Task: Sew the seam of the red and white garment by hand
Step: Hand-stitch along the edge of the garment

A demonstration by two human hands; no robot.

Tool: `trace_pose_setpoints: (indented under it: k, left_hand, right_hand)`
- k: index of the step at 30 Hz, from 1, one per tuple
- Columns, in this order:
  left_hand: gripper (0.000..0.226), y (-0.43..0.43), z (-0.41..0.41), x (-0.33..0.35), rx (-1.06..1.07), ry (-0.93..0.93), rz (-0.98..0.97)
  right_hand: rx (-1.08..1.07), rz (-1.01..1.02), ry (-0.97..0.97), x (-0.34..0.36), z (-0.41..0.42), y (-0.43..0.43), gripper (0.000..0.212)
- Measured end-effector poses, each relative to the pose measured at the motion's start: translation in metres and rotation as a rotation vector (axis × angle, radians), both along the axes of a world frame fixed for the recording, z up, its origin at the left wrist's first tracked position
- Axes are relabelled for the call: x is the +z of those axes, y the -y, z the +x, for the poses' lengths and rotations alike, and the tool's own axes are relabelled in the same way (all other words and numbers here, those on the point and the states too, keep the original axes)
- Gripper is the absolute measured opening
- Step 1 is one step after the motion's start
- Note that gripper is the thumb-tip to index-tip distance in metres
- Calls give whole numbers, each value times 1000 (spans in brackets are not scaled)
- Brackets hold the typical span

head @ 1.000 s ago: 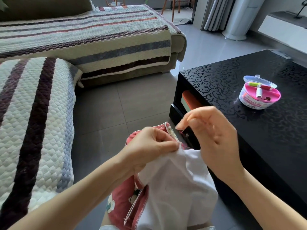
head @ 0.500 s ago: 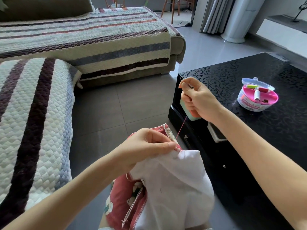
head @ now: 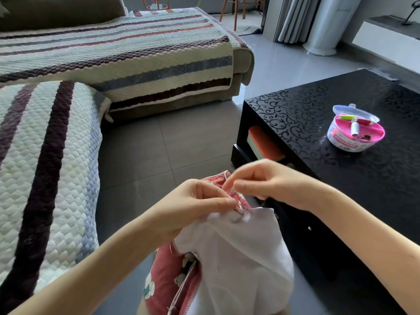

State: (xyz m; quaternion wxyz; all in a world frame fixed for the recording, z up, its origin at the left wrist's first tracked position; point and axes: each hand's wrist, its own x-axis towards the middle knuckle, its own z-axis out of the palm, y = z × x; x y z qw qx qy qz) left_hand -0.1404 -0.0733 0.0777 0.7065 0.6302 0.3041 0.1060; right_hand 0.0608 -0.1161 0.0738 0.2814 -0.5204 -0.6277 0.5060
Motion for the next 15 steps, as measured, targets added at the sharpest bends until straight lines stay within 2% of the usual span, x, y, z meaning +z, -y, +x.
trace_pose_setpoints:
  k: [3, 7, 11, 13, 15]
  left_hand:
    - [11, 0, 1, 2, -15, -1, -10]
    - [15, -1, 1, 0, 9, -30, 13]
    - [14, 0, 0, 0, 12, -28, -24]
    - [16, 0, 0, 0, 15, -25, -35]
    - [14, 0, 0, 1, 20, -23, -48]
  right_hand:
    - [68, -49, 9, -3, -2, 6, 32]
    - [11, -66, -82, 0, 1, 7, 16]
    - [10, -72, -99, 6, -3, 7, 13]
    - [-96, -18, -22, 4, -2, -1, 14]
    - [-250, 126, 185, -11, 7, -16, 13]
